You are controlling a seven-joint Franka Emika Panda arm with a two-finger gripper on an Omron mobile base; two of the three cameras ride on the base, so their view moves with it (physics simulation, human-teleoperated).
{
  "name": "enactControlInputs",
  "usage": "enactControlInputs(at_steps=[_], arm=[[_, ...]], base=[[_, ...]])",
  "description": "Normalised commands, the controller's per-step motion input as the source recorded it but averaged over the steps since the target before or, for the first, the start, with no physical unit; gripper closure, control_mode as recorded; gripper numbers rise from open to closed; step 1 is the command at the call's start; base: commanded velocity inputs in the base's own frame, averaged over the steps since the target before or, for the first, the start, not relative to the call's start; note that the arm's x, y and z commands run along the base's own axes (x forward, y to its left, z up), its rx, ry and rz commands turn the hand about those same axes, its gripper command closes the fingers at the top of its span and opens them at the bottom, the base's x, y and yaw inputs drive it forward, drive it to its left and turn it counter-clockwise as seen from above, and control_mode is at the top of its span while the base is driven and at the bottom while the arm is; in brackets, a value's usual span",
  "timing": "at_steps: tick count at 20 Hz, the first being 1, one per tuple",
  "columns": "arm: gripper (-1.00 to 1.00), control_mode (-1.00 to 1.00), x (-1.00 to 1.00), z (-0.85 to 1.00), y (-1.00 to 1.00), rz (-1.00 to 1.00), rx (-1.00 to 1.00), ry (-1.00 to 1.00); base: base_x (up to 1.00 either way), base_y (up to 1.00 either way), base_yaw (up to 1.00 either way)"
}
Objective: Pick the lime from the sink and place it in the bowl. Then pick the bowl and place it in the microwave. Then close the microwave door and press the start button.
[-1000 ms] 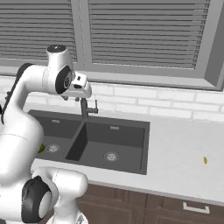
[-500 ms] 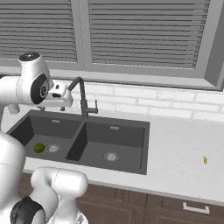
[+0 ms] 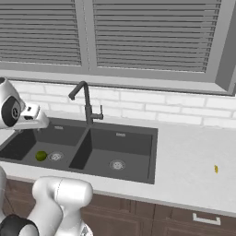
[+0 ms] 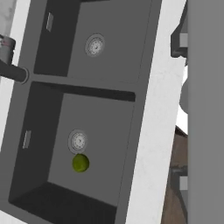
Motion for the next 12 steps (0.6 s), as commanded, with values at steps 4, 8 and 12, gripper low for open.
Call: enactControlInputs(at_steps=[4,8,12], arm=[[-1.00,-1.00,0.19,-0.38,0.73,0.00,-0.01,0.10],[-1.00,-1.00,0.37,-0.46,0.70,0.00,0.00,0.06],[-1.00,-1.00,0.44,-0.49,0.42,0.04,0.00,0.05]], base=[[0.00,0.00,0.00],[0.00,0.00,0.00],[0.00,0.00,0.00]])
